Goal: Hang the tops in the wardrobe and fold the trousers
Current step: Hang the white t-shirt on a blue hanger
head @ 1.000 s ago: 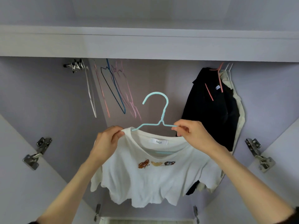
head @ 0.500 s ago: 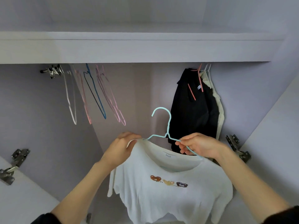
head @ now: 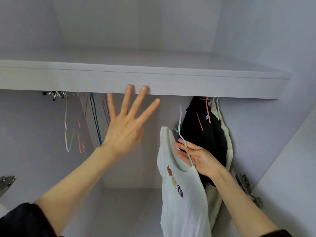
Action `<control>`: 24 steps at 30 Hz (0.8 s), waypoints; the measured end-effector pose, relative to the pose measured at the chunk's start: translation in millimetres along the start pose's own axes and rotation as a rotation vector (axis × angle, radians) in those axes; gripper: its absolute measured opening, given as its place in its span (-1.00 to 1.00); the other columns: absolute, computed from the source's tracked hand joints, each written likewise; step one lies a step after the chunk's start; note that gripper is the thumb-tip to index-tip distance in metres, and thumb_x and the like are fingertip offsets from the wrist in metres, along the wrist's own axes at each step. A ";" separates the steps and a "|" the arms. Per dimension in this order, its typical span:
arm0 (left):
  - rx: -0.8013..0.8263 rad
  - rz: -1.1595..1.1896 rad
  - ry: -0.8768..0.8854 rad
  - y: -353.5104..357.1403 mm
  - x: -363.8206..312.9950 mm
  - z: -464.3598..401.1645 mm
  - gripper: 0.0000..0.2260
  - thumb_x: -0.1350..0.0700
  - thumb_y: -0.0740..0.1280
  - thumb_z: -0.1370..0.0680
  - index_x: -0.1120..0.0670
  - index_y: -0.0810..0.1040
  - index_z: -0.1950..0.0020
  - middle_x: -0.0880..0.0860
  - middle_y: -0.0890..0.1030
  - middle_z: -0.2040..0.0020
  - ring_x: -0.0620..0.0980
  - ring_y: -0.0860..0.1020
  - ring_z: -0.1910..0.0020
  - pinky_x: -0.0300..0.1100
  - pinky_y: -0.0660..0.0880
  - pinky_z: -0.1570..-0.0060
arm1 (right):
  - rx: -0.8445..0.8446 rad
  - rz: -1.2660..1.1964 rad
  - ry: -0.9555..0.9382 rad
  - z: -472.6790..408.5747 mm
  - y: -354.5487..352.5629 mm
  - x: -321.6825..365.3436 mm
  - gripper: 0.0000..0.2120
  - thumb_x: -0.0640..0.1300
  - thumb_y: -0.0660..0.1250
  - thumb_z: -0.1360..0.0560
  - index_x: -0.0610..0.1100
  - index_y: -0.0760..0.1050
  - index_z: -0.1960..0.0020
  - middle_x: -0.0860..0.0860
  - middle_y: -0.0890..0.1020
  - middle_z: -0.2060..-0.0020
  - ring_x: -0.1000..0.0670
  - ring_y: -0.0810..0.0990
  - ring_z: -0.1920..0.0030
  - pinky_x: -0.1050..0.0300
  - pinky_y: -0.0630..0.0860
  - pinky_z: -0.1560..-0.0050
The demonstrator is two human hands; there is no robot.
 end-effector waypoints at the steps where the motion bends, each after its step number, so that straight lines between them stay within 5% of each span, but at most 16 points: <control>1: -0.020 -0.030 -0.003 1.6 2.5 -5.9 -0.08 0.42 0.34 -0.32 -0.07 -0.03 -0.52 0.12 0.00 -0.53 0.31 -0.09 -0.48 0.43 -0.19 -0.26 | 0.008 -0.021 -0.023 -5.5 -1.7 6.0 -0.71 -0.36 0.08 -0.60 -0.15 0.43 -0.23 -0.04 0.65 -0.07 -0.04 0.66 -0.05 0.20 0.61 0.09; 12: -0.100 -0.110 0.014 16.1 6.7 -16.3 -0.02 0.42 0.28 -0.29 -0.11 -0.14 -0.54 0.00 -0.28 -0.54 0.20 -0.31 -0.48 0.44 -0.27 -0.24 | -0.019 -0.057 -0.262 -63.4 -14.2 89.9 -0.66 -0.34 0.03 -0.62 -0.08 0.33 -0.32 -0.02 0.59 -0.10 0.01 0.68 0.05 0.17 0.62 0.08; 20: -0.120 -0.131 0.017 19.7 7.7 -17.6 -0.04 0.40 0.24 -0.30 -0.11 -0.16 -0.54 -0.01 -0.32 -0.52 0.19 -0.33 -0.48 0.41 -0.31 -0.25 | -0.226 0.053 -0.204 -96.7 -39.4 99.2 -0.57 -0.35 0.04 -0.63 -0.09 0.21 -0.46 -0.08 0.54 -0.13 -0.12 0.58 -0.04 0.03 0.61 0.03; 24: -0.131 -0.150 0.012 19.0 8.1 -17.8 -0.02 0.42 0.26 -0.29 -0.11 -0.15 -0.54 -0.01 -0.32 -0.53 0.19 -0.33 -0.48 0.38 -0.35 -0.26 | -0.430 0.199 -0.200 -96.8 -52.6 100.5 -0.57 -0.37 0.09 -0.60 -0.11 0.30 -0.42 -0.08 0.59 0.03 -0.09 0.63 0.07 0.06 0.60 0.13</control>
Point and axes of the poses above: each hand's wrist, its own z-axis away from the middle knuckle, its own y-axis out of the palm, x = y × z, the point moved 5 cm from there along -z, towards the middle knuckle
